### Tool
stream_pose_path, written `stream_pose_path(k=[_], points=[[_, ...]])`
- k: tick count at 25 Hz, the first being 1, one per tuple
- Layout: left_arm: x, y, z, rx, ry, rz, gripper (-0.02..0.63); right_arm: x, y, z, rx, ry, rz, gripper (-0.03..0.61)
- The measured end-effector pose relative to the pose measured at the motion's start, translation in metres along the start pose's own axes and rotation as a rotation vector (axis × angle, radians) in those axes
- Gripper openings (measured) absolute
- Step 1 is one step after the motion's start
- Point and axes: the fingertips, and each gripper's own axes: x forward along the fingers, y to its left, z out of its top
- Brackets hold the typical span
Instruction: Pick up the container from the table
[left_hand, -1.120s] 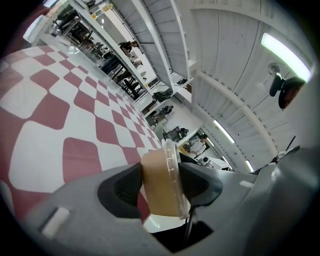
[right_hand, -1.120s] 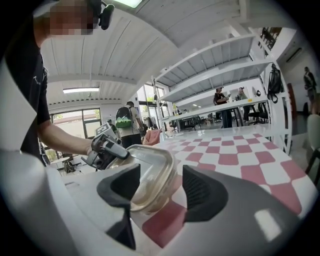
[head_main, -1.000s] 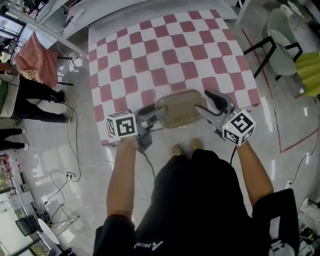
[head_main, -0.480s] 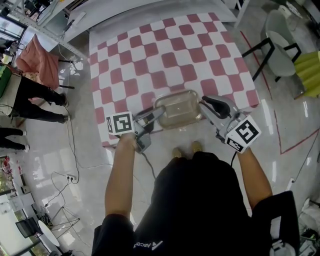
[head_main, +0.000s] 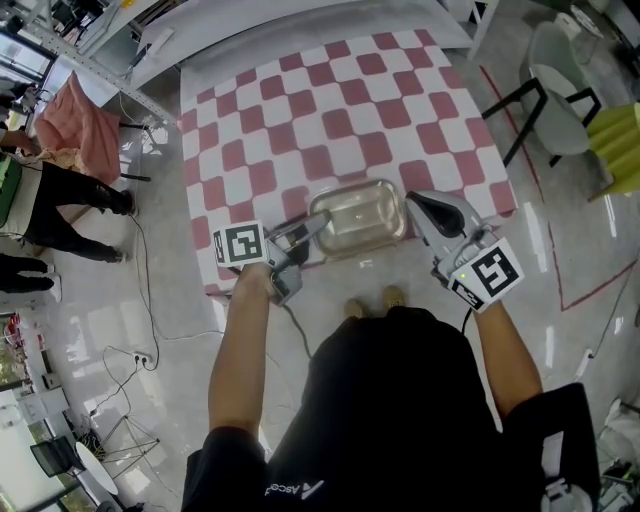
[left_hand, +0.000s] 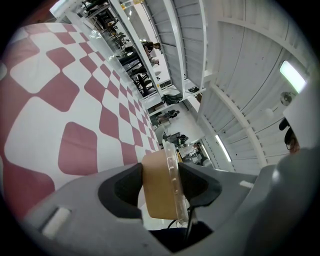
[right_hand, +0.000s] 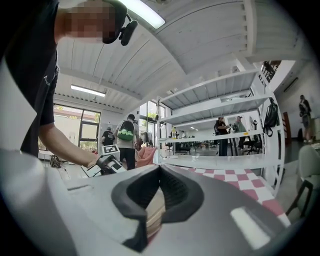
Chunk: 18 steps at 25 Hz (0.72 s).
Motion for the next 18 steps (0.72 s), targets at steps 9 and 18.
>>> stream_pose_path(k=[9,18], points=[[-0.0014,-0.0012,-0.0031,-0.017,-0.005,-0.001,0.23,-0.0031,0.0046,0.0013,-0.006,0.001,0.01,0.003],[-0.0018,-0.0051,-0.0055,-0.024,-0.014,-0.01,0.23,-0.0081,0.0073,0.004,-0.012,-0.004,0.011,0.003]])
